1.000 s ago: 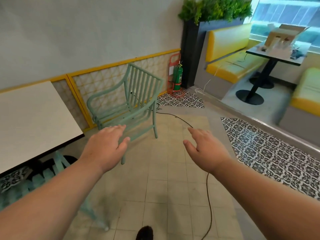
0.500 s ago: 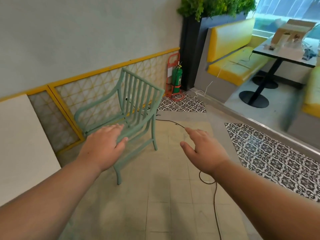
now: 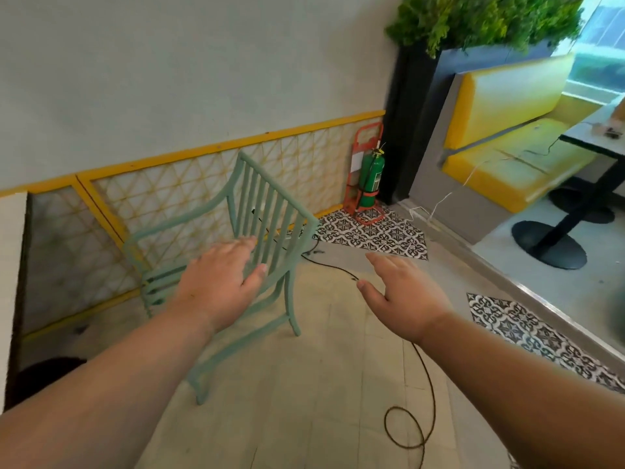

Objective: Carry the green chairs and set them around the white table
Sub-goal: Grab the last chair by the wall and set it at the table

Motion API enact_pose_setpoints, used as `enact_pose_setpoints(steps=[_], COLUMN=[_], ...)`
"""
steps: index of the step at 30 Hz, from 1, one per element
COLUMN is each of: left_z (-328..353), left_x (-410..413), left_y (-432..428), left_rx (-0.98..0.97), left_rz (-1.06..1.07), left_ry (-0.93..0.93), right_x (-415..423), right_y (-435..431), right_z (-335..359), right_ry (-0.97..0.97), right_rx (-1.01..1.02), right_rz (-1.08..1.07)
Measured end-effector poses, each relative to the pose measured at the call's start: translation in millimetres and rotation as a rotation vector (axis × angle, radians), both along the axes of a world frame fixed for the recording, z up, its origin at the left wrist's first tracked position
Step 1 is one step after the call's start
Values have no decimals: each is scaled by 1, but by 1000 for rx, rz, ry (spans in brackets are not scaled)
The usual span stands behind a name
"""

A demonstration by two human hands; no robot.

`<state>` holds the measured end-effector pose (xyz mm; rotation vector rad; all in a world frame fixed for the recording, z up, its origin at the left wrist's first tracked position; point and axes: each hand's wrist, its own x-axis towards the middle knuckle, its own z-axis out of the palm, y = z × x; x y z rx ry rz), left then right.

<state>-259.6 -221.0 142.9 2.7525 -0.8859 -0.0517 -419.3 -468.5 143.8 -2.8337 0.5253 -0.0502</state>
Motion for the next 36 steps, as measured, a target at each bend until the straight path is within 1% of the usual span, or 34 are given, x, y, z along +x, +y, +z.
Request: enact_pose_setpoints(steps=[3,6,8,11,15,20,23,26,29,33,36], left_z=[-7,-16,-21,-28,-38,-41,-42,-50,-62,-75,-80], left_x=[23,51,76,118,185,254,288,319,340,344,331], left_y=[-23,-36,-45,-61,-88,-132,-156,-171,-184,-209,-221], left_rx=[35,149,188,161,168,179,162,151,150,85,39], left_rz=[38,52,80,163,206,248,305,410,578,784,905], left_ry=[24,21,27,49,83,115,124,130,150,187,229], right_x=[44,95,135,186,253,330,377,433,500,577,619], right_y=[-33,-58,-74,-93,-124,-175,-201,-220,-240,-258,-251], right_z=[3,2,-4,-14,-22,-25,-31,-35,-37,-41,-55], right_ry=[30,42,32,36,57,51,82,98,95,128,153], right_rx=[-17,-15,8,38,44,21,19,-16,-46,-73,-120], right_rz=[74,135,163,194,240,293,335,465,597,802,935])
